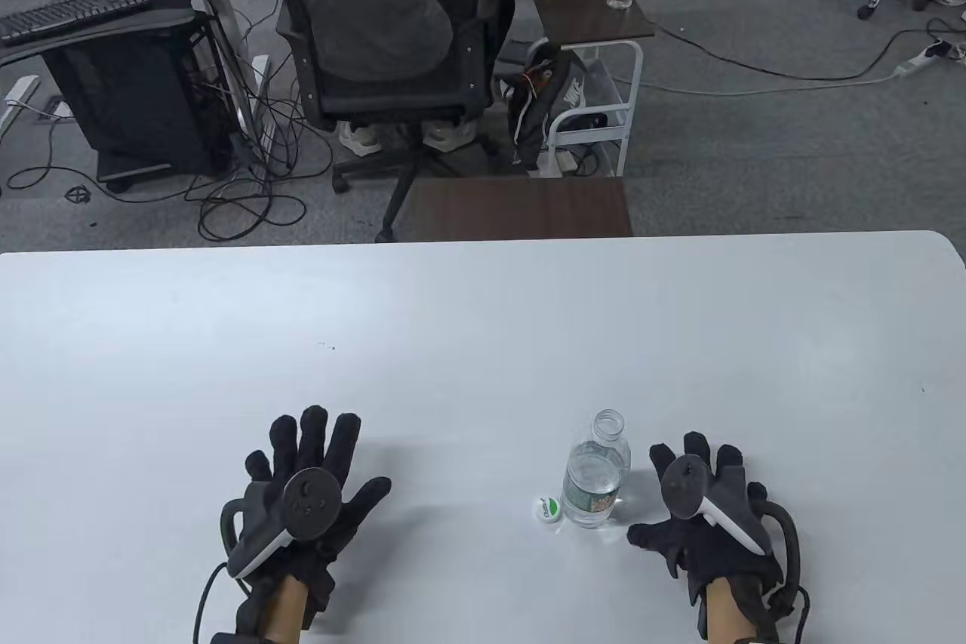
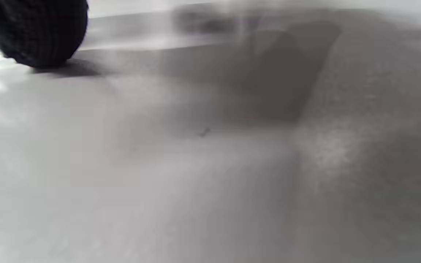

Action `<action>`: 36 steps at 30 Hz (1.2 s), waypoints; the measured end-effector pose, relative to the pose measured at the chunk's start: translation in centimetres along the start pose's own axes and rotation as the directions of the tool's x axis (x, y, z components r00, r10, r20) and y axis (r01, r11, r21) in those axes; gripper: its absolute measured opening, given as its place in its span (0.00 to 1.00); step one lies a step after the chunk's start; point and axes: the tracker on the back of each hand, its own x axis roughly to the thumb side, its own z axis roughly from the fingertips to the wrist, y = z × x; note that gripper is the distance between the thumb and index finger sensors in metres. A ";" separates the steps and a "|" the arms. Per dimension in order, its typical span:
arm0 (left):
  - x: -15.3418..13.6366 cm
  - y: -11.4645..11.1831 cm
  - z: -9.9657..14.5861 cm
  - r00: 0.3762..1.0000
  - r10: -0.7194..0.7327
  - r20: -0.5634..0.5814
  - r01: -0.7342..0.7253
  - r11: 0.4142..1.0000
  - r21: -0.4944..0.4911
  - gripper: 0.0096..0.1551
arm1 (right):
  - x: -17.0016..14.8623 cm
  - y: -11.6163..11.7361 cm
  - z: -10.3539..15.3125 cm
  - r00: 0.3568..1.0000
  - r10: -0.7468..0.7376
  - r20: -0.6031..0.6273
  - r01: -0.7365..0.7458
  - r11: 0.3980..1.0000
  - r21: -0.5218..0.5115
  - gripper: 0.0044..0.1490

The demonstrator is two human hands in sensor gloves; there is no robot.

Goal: Close mineral water bottle cap

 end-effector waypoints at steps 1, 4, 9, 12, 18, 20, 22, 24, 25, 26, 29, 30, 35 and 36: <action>0.0 0.0 0.0 1.000 -0.004 0.000 0.004 1.000 -0.002 0.54 | 0.0 -0.1 0.0 1.000 -0.006 0.001 0.006 1.000 -0.004 0.68; 0.0 0.0 0.4 1.000 -0.021 0.000 0.021 1.000 -0.009 0.54 | 0.2 -0.2 0.2 1.000 0.000 0.013 0.000 1.000 -0.005 0.68; 0.3 0.3 0.4 1.000 -0.006 0.009 0.006 1.000 0.000 0.54 | 0.6 -0.3 0.3 0.999 -0.001 0.038 0.002 1.000 -0.014 0.69; 0.4 0.1 0.3 1.000 -0.009 0.006 0.009 1.000 -0.019 0.54 | 0.5 -0.5 0.4 0.999 -0.014 0.050 0.015 1.000 -0.024 0.69; 0.3 -0.2 -0.1 1.000 0.003 0.012 -0.002 0.999 -0.033 0.54 | 0.1 -0.4 0.2 0.997 -0.054 0.054 0.055 0.998 -0.018 0.70; 0.4 -0.3 -0.2 1.000 0.003 0.011 -0.003 0.999 -0.052 0.54 | 0.0 -0.3 0.2 0.996 -0.061 0.059 0.063 0.998 -0.025 0.70; 0.5 -0.3 -0.1 1.000 -0.005 0.015 0.005 0.999 -0.047 0.54 | 0.1 -0.4 0.2 0.995 -0.073 0.071 0.076 0.996 -0.041 0.70; 0.6 -0.1 -0.1 1.000 0.001 0.015 0.000 0.999 -0.043 0.54 | 0.2 -0.6 0.3 0.993 -0.084 0.084 0.089 0.994 -0.058 0.71; 0.6 0.0 0.0 1.000 0.009 0.019 -0.008 0.999 -0.034 0.54 | 0.2 -0.8 0.5 0.992 -0.089 0.090 0.095 0.993 -0.073 0.71; 0.7 0.0 0.1 1.000 0.015 0.022 -0.015 0.999 -0.029 0.54 | 0.3 -0.9 0.6 0.990 -0.097 0.101 0.105 0.991 -0.084 0.72; 0.9 -0.2 0.1 0.999 0.035 0.031 -0.034 0.999 -0.037 0.54 | 0.2 -1.6 1.1 0.955 -0.229 0.188 0.258 0.955 -0.146 0.74; 0.9 -0.2 0.0 0.999 0.035 0.031 -0.034 0.999 -0.042 0.54 | 0.2 -1.7 1.2 0.940 -0.269 0.210 0.303 0.941 -0.151 0.74; 1.0 -0.1 0.1 1.000 0.002 0.029 -0.001 0.999 -0.040 0.54 | 0.8 -2.6 2.3 0.828 -0.434 0.354 0.520 0.831 -0.196 0.75; 1.1 -0.1 0.1 1.000 0.002 0.031 -0.001 0.999 -0.039 0.54 | 1.1 -2.6 2.4 0.817 -0.447 0.365 0.541 0.814 -0.213 0.75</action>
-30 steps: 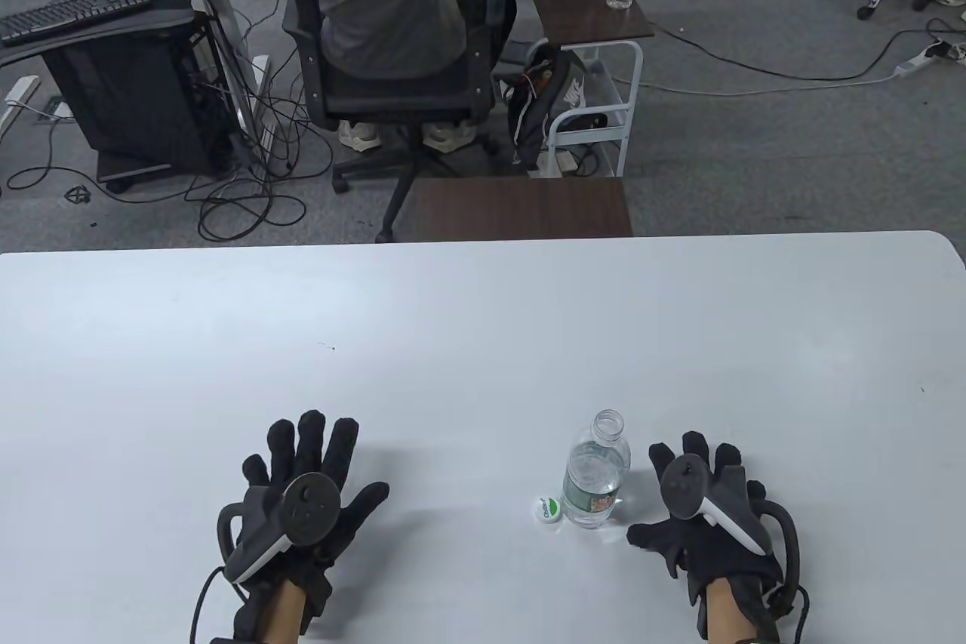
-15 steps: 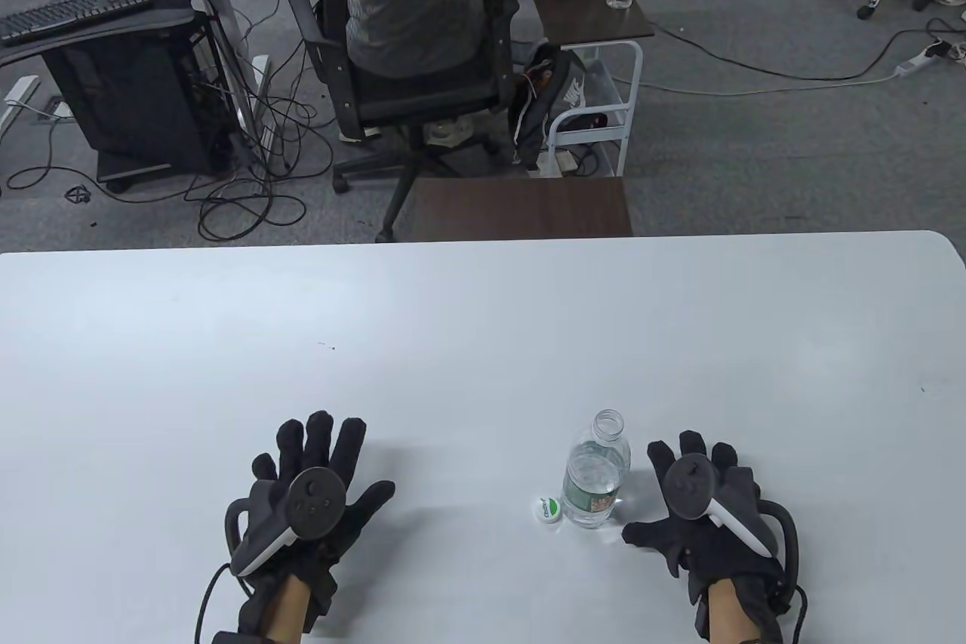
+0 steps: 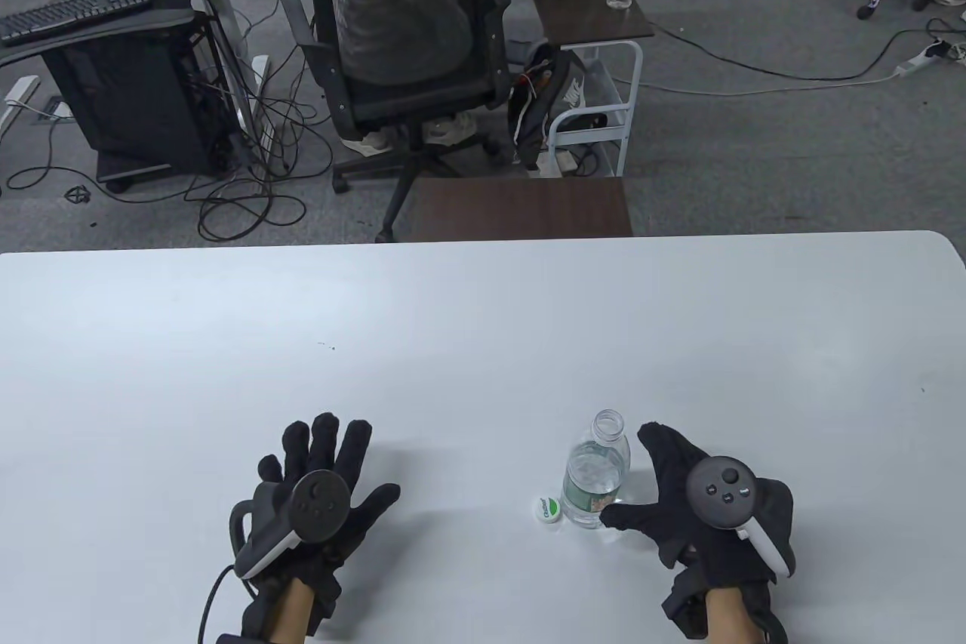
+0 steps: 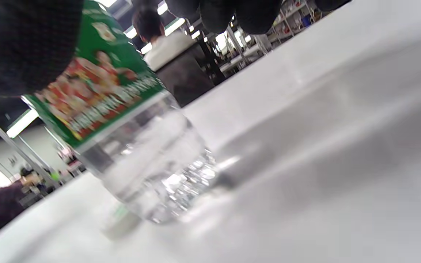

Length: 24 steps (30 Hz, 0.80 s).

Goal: Close mineral water bottle cap

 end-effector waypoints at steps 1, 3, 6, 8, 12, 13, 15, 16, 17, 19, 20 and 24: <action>0.0 0.0 0.0 1.000 0.002 0.001 -0.002 1.000 -0.001 0.54 | 0.2 0.1 0.0 1.000 -0.004 0.001 0.004 1.000 -0.011 0.74; 0.1 -0.1 0.0 1.000 0.005 0.004 -0.005 1.000 -0.004 0.54 | 0.5 0.4 -0.1 1.000 -0.011 -0.009 0.011 1.000 -0.025 0.73; 0.2 -0.1 -0.1 1.000 0.015 0.012 -0.015 1.000 0.002 0.54 | 0.5 1.1 -0.4 0.996 -0.087 0.005 0.087 0.996 0.034 0.73; 0.3 -0.2 -0.1 1.000 0.024 0.014 -0.024 1.000 0.008 0.52 | 0.7 1.5 -0.5 0.990 -0.138 0.011 0.137 0.989 0.063 0.74; 0.6 -0.5 0.0 1.000 -0.015 0.015 0.015 1.000 0.010 0.51 | 2.0 2.4 -0.5 0.994 -0.110 0.024 0.109 0.993 0.034 0.68; 0.8 -0.5 0.0 1.000 -0.021 0.014 0.021 1.000 0.014 0.51 | 2.4 2.5 -0.4 0.995 -0.097 0.016 0.097 0.995 0.001 0.66; 0.9 -0.5 0.0 1.000 -0.023 0.019 0.023 1.000 0.016 0.51 | 2.7 2.6 -0.3 0.996 -0.083 0.018 0.084 0.995 -0.052 0.63; 1.0 -0.4 0.1 1.000 -0.017 0.020 0.016 1.000 0.020 0.51 | 2.8 2.6 -0.2 0.998 -0.068 0.015 0.069 0.994 -0.084 0.63; 1.0 -0.5 0.1 1.000 -0.016 0.022 0.015 1.000 0.023 0.50 | 2.8 2.5 -0.2 0.998 -0.063 0.004 0.063 0.991 -0.118 0.63; 1.1 -0.5 0.1 0.999 -0.026 0.019 0.026 0.999 0.023 0.49 | 2.7 2.1 0.0 0.997 -0.072 0.002 0.072 0.986 -0.148 0.62; 1.2 -0.4 0.1 0.999 -0.030 0.019 0.029 0.999 0.023 0.49 | 2.6 1.8 0.2 0.997 -0.079 0.003 0.078 0.981 -0.175 0.62; 1.4 -0.2 0.2 0.999 0.035 0.038 -0.036 0.998 0.042 0.49 | 2.9 0.4 1.1 0.983 -0.180 0.039 0.184 0.946 -0.267 0.62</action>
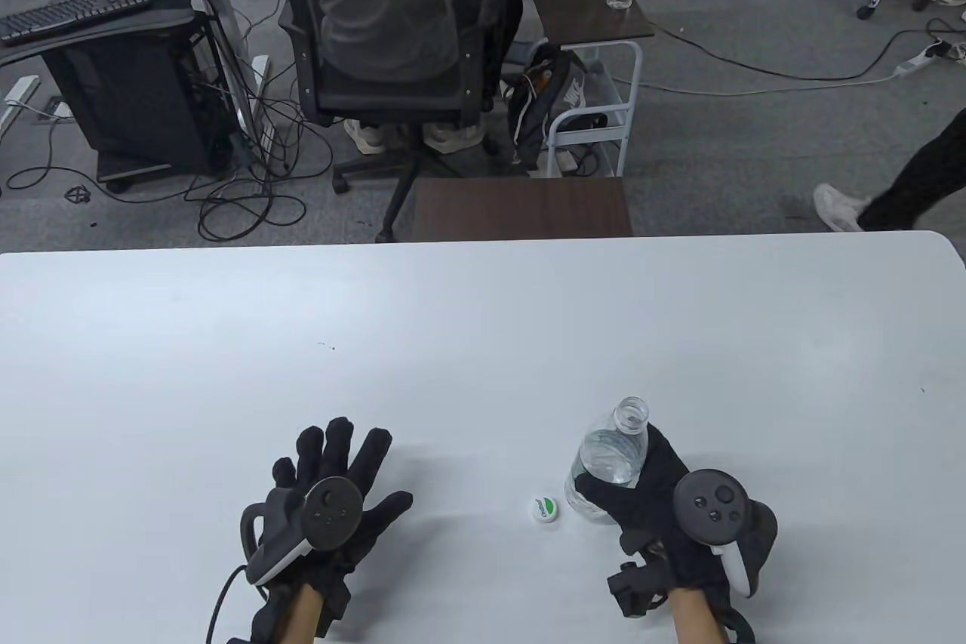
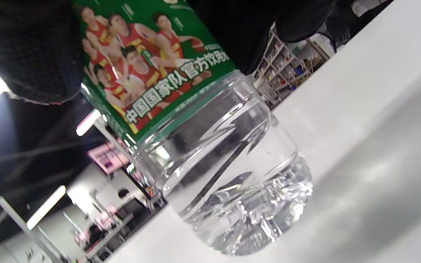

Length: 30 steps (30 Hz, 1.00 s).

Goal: Close mineral water bottle cap

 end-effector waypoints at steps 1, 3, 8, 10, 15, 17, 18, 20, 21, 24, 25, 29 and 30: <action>0.2 0.0 0.0 0.999 0.026 0.020 -0.026 1.000 0.015 0.49 | 0.5 -0.3 0.2 1.000 -0.005 0.017 0.005 1.000 -0.024 0.62; 0.5 0.1 0.0 0.997 0.059 0.057 -0.060 0.998 0.024 0.50 | 1.5 -0.5 0.6 0.998 0.004 0.055 -0.002 0.999 -0.047 0.62; 2.3 0.2 0.2 0.962 0.224 0.155 -0.233 0.972 0.041 0.53 | 4.8 1.0 1.8 0.993 -0.009 0.122 0.014 0.999 -0.036 0.62; 3.2 0.0 0.2 0.929 0.318 0.191 -0.329 0.944 0.031 0.54 | 6.1 2.2 2.2 0.990 -0.012 0.141 0.008 1.000 0.025 0.62; 5.2 -0.4 0.3 0.863 0.427 0.268 -0.434 0.900 -0.035 0.59 | 8.8 5.0 3.1 0.983 0.021 0.180 -0.042 0.993 0.114 0.61; 5.7 -0.7 0.3 0.831 0.484 0.275 -0.479 0.873 -0.092 0.63 | 9.5 5.8 3.4 0.982 0.016 0.187 -0.044 0.988 0.145 0.61; 5.8 -1.0 0.3 0.798 0.539 0.269 -0.529 0.841 -0.116 0.64 | 9.8 6.1 3.5 0.979 0.019 0.204 -0.053 0.985 0.162 0.61; 6.1 -1.3 0.2 0.748 0.611 0.259 -0.595 0.791 -0.145 0.66 | 10.1 6.4 3.7 0.978 0.017 0.210 -0.055 0.982 0.179 0.61; 6.3 -1.6 0.1 0.727 0.637 0.254 -0.619 0.769 -0.159 0.66 | 10.3 6.7 3.8 0.976 0.009 0.219 -0.052 0.980 0.193 0.61; 6.8 -2.3 0.0 0.707 0.660 0.254 -0.648 0.749 -0.138 0.64 | 10.9 7.2 4.3 0.970 0.005 0.243 -0.060 0.973 0.221 0.61; 6.8 -2.3 0.0 0.686 0.682 0.254 -0.673 0.728 -0.135 0.62 | 11.0 7.2 4.4 0.969 0.015 0.247 -0.070 0.974 0.213 0.61; 6.7 -2.3 0.1 0.655 0.718 0.236 -0.717 0.689 -0.108 0.57 | 10.7 6.9 4.0 0.967 -0.019 0.253 -0.048 0.965 0.256 0.61; 6.6 -2.3 0.1 0.663 0.712 0.233 -0.712 0.695 -0.099 0.57 | 10.4 6.9 3.7 0.969 -0.046 0.244 -0.029 0.955 0.295 0.61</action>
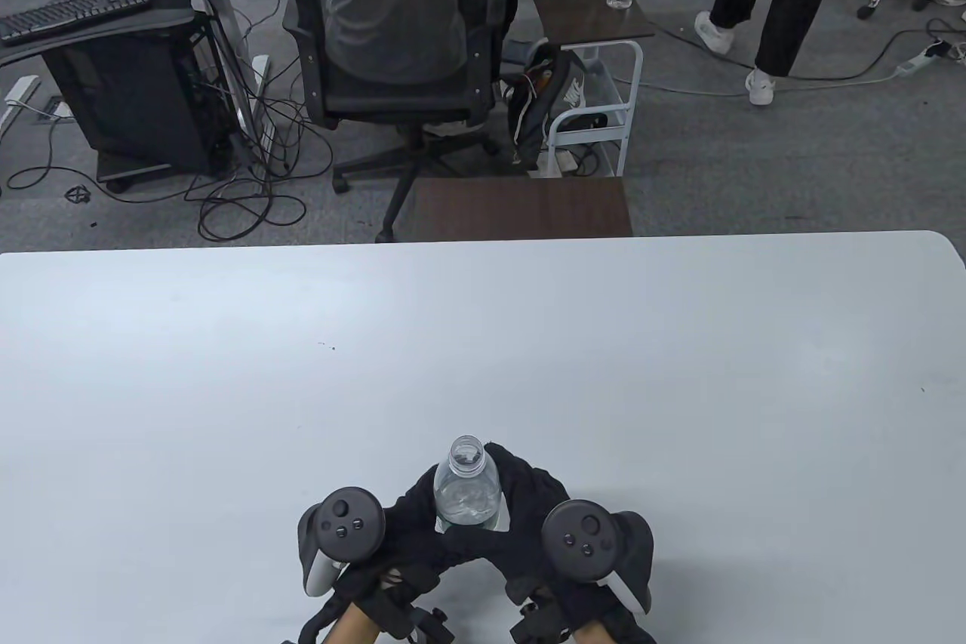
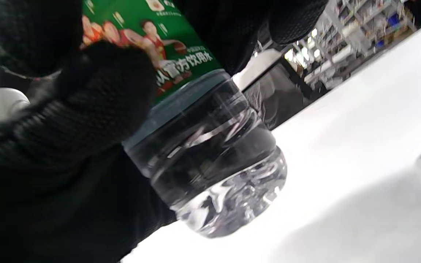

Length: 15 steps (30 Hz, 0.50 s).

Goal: Close mineral water bottle cap

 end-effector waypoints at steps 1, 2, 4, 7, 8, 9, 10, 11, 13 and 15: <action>-0.1 0.1 0.0 1.000 -0.009 -0.015 0.010 1.000 0.012 0.57 | -0.6 -0.2 -0.2 1.000 -0.026 -0.007 0.026 0.999 0.036 0.60; -0.3 0.3 0.2 0.999 0.000 -0.035 0.001 0.999 0.042 0.57 | -1.4 -0.5 -0.3 0.998 -0.060 -0.017 0.060 0.997 0.053 0.58; -0.7 0.6 0.4 0.997 0.056 -0.059 -0.051 0.996 0.078 0.57 | -3.0 -1.2 -0.5 0.994 -0.088 -0.060 0.090 0.996 0.023 0.52; -1.0 1.5 0.6 0.993 0.104 -0.062 -0.095 0.987 0.132 0.57 | -5.3 -1.7 -0.9 0.966 0.195 -0.167 -0.203 0.979 -0.029 0.39; -1.0 1.7 0.6 0.991 0.114 -0.063 -0.104 0.985 0.139 0.57 | -5.7 -1.6 -1.0 0.920 0.349 -0.181 -0.352 0.936 0.016 0.39; -1.0 1.9 0.7 0.991 0.121 -0.061 -0.111 0.983 0.144 0.57 | -6.2 -1.3 -1.2 0.823 0.538 -0.182 -0.532 0.842 0.083 0.40; -1.1 2.0 0.7 0.991 0.120 -0.062 -0.110 0.983 0.150 0.57 | -6.5 -0.9 -1.3 0.730 0.659 -0.181 -0.648 0.752 0.120 0.41; -1.1 2.1 0.8 0.991 0.120 -0.067 -0.108 0.982 0.156 0.57 | -6.7 -0.4 -1.5 0.690 0.699 -0.191 -0.691 0.714 0.115 0.41; -1.1 2.2 0.8 0.991 0.114 -0.070 -0.102 0.982 0.158 0.57 | -6.8 0.3 -1.9 0.699 0.690 -0.187 -0.669 0.724 0.168 0.41; -1.2 2.2 0.8 0.990 0.120 -0.074 -0.108 0.982 0.156 0.57 | -6.7 1.2 -2.2 0.699 0.687 -0.198 -0.649 0.726 0.228 0.43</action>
